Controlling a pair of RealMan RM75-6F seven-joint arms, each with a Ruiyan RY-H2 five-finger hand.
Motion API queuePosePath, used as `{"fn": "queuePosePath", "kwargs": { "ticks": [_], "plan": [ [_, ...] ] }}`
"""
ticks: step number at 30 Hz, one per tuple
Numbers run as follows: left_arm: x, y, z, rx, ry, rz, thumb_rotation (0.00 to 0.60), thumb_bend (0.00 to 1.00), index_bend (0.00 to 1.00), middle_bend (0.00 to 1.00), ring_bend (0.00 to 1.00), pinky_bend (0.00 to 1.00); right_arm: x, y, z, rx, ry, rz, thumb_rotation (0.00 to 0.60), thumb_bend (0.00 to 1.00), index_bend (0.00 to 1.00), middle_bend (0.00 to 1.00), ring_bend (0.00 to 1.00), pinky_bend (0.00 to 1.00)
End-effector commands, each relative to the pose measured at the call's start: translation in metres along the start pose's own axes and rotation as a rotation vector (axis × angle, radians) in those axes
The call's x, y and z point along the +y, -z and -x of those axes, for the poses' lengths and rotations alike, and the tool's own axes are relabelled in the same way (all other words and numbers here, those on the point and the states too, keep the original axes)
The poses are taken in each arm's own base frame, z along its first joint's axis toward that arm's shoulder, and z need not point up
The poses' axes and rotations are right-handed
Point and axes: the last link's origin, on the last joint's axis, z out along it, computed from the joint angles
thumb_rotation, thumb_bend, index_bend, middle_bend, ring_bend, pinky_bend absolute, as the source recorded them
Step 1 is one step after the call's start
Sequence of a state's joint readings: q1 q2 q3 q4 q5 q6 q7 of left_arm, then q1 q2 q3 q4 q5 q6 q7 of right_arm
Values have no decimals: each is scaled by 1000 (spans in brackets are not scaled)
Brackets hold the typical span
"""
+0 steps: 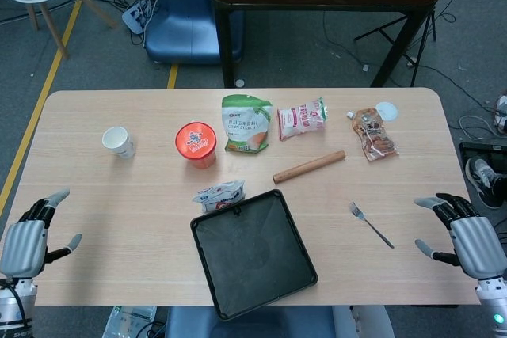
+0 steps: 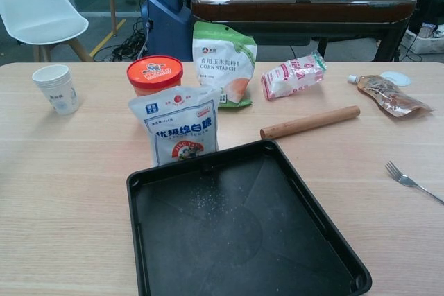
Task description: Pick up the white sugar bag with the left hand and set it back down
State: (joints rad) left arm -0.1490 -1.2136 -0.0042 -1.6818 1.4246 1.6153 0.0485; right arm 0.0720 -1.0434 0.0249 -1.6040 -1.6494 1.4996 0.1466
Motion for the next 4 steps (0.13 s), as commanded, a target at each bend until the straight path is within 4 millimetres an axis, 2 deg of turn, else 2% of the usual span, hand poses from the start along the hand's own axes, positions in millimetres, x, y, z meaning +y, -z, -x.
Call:
{"fn": "queuePosePath", "kwargs": {
  "ticks": [1,4],
  "plan": [
    [-1,13,-4,-5,-18,-11,600,189,182,213,187,287,-2,-1,1,-2,1,-10,600,175,280,317,189,191],
    [-2,19,-8,3,-44,-21,600,189,183,212,187,285,-3,-2,2,-6,0,-19,600,175,280,317,189,191]
  ]
}}
